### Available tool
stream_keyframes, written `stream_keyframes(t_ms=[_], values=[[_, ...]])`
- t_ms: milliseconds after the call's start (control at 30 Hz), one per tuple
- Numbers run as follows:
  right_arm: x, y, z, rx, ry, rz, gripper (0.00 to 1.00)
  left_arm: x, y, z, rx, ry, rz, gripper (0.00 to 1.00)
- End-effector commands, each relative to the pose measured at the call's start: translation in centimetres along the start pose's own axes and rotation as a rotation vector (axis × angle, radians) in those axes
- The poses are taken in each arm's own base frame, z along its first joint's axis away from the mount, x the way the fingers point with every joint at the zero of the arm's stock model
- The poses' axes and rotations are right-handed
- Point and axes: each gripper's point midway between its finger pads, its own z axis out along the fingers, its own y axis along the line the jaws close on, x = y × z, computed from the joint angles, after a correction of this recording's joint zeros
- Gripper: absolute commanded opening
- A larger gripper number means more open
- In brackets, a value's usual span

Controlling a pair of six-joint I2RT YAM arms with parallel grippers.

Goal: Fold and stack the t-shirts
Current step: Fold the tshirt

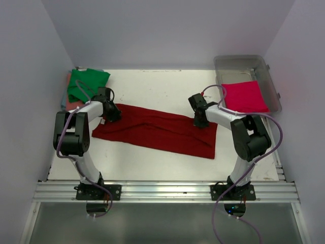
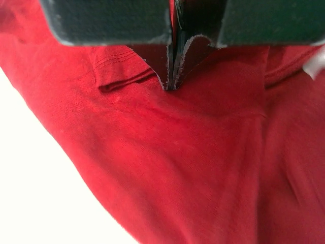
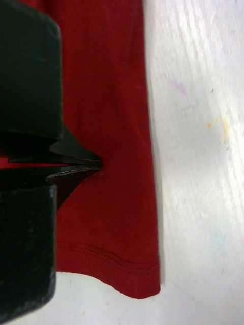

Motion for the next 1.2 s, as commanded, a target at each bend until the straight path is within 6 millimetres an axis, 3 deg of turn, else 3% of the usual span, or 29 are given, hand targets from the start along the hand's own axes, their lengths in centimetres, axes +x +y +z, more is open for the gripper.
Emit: stream_keyframes(t_ms=[0, 167, 300, 400, 467, 500, 533, 567, 600, 633, 667, 700, 800, 1033, 1167], values=[[2.6, -5.0, 0.2, 0.231, 0.070, -0.042, 0.00, -1.4, 0.2, 2.4, -0.061, -0.027, -0.008, 0.00], [1.3, -5.4, 0.1, 0.283, 0.044, -0.039, 0.00, -2.7, -0.7, 2.9, -0.055, -0.049, -0.005, 0.00], [-1.3, -3.7, -0.2, 0.243, -0.005, -0.031, 0.00, -3.4, -1.6, 2.2, -0.021, -0.071, 0.002, 0.00], [-3.7, -2.7, -0.9, 0.214, -0.051, -0.046, 0.00, -2.6, -3.5, 1.1, 0.060, -0.041, 0.043, 0.00], [-5.3, -1.8, -1.8, 0.172, -0.082, -0.075, 0.00, -2.5, -4.5, -0.1, 0.076, -0.051, 0.072, 0.00], [-7.1, -0.7, -3.2, 0.104, -0.142, -0.058, 0.00, -2.4, -4.7, -0.8, 0.071, -0.062, 0.090, 0.00], [-7.5, 0.8, -4.0, 0.014, -0.145, -0.068, 0.00, -2.4, -5.4, -1.6, 0.067, -0.103, 0.119, 0.00], [-8.2, 1.4, -4.9, -0.036, -0.171, -0.093, 0.01, -3.4, -6.3, -3.7, 0.085, -0.181, 0.137, 0.00], [-9.2, 2.6, -5.9, -0.104, -0.210, -0.089, 0.06, -3.0, -7.5, -4.8, 0.111, -0.210, 0.176, 0.00], [-9.7, 3.7, -7.4, -0.193, -0.226, -0.096, 0.17, -3.4, -8.5, -6.6, 0.161, -0.252, 0.188, 0.00], [-10.5, 4.4, -8.5, -0.234, -0.245, -0.105, 0.23, -3.2, -9.1, -7.1, 0.193, -0.266, 0.198, 0.00], [-10.5, 4.9, -9.1, -0.260, -0.240, -0.112, 0.32, -3.3, -9.2, -7.4, 0.204, -0.269, 0.208, 0.03], [-10.3, 5.6, -10.4, -0.294, -0.225, -0.126, 0.38, -3.1, -9.2, -7.0, 0.185, -0.235, 0.238, 0.07], [-7.6, 5.4, -10.3, -0.318, -0.201, -0.121, 0.44, -1.6, -7.9, -2.4, 0.111, -0.129, 0.261, 0.07], [-5.4, 5.2, -9.7, -0.326, -0.174, -0.128, 0.47, -1.5, -9.0, -1.4, 0.164, -0.119, 0.266, 0.07]])
